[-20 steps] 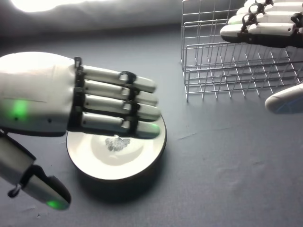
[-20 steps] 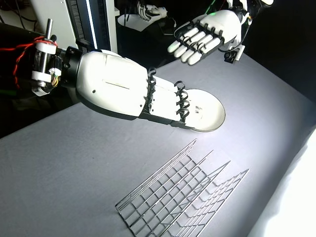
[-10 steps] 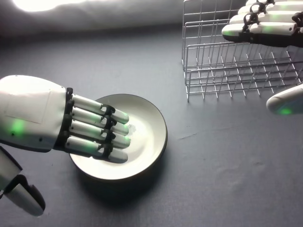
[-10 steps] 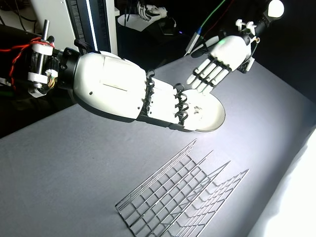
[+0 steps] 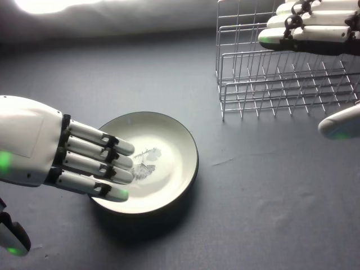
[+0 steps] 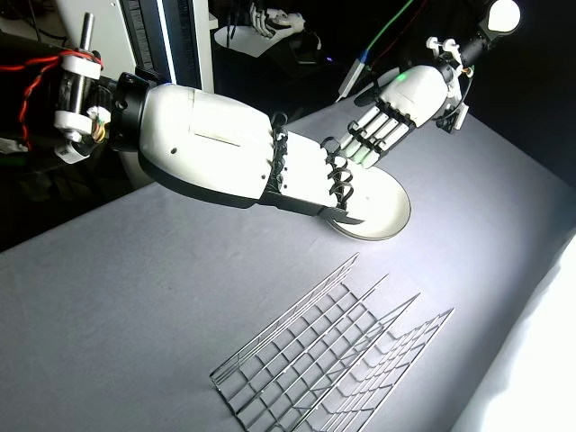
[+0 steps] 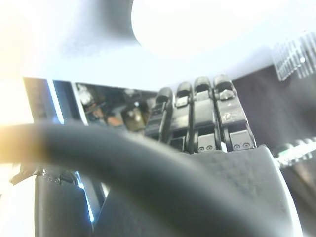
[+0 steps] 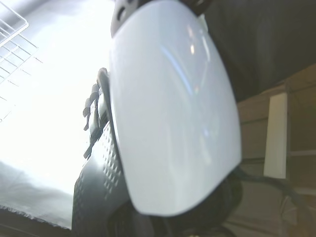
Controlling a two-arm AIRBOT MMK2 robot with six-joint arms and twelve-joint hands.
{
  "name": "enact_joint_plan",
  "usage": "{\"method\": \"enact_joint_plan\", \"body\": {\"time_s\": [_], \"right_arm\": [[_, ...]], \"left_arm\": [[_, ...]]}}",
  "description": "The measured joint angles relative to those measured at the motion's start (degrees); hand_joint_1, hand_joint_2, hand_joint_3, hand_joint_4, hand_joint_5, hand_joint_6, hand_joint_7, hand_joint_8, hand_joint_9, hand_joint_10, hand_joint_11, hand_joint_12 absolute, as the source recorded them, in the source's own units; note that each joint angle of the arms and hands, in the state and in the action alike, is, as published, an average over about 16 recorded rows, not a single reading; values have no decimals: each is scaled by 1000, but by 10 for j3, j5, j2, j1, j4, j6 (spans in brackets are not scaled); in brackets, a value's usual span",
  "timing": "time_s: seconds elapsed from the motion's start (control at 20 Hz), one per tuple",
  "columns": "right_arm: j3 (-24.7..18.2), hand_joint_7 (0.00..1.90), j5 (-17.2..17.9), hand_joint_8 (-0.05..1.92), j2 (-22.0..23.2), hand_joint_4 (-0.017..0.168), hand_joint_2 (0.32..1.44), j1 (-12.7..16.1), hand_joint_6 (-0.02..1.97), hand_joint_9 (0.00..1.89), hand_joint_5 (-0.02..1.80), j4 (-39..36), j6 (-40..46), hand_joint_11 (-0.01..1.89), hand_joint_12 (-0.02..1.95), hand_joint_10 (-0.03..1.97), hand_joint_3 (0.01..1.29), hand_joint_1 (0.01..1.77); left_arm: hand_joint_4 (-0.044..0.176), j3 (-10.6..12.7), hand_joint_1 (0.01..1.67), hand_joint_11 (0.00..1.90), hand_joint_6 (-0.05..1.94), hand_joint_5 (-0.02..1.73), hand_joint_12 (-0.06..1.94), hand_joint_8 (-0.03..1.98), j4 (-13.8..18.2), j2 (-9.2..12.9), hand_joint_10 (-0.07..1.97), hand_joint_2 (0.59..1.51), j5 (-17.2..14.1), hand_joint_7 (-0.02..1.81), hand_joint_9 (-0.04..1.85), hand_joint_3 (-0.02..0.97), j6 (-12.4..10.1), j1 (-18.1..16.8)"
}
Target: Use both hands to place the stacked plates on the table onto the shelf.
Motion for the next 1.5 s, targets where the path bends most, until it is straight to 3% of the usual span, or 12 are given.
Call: {"method": "enact_joint_plan", "body": {"time_s": [0.5,0.95,1.5], "right_arm": [[25,20,39,8,2,3,1089,-6,19,17,23,-1,9,12,-2,16,14,14],[35,32,54,8,-1,4,1105,-5,19,26,42,4,11,15,-2,15,14,14],[35,43,57,9,-2,4,1109,5,18,29,53,7,12,21,-2,15,14,15]], "left_arm": [[5,10,17,15,1,20,0,-6,20,-9,-6,1075,54,17,20,19,20,25],[5,29,14,14,1,19,0,-6,33,-20,-7,1066,101,20,20,8,3,29],[2,59,14,16,-11,14,-12,-6,53,-33,-7,1071,117,15,20,7,-25,29]]}}
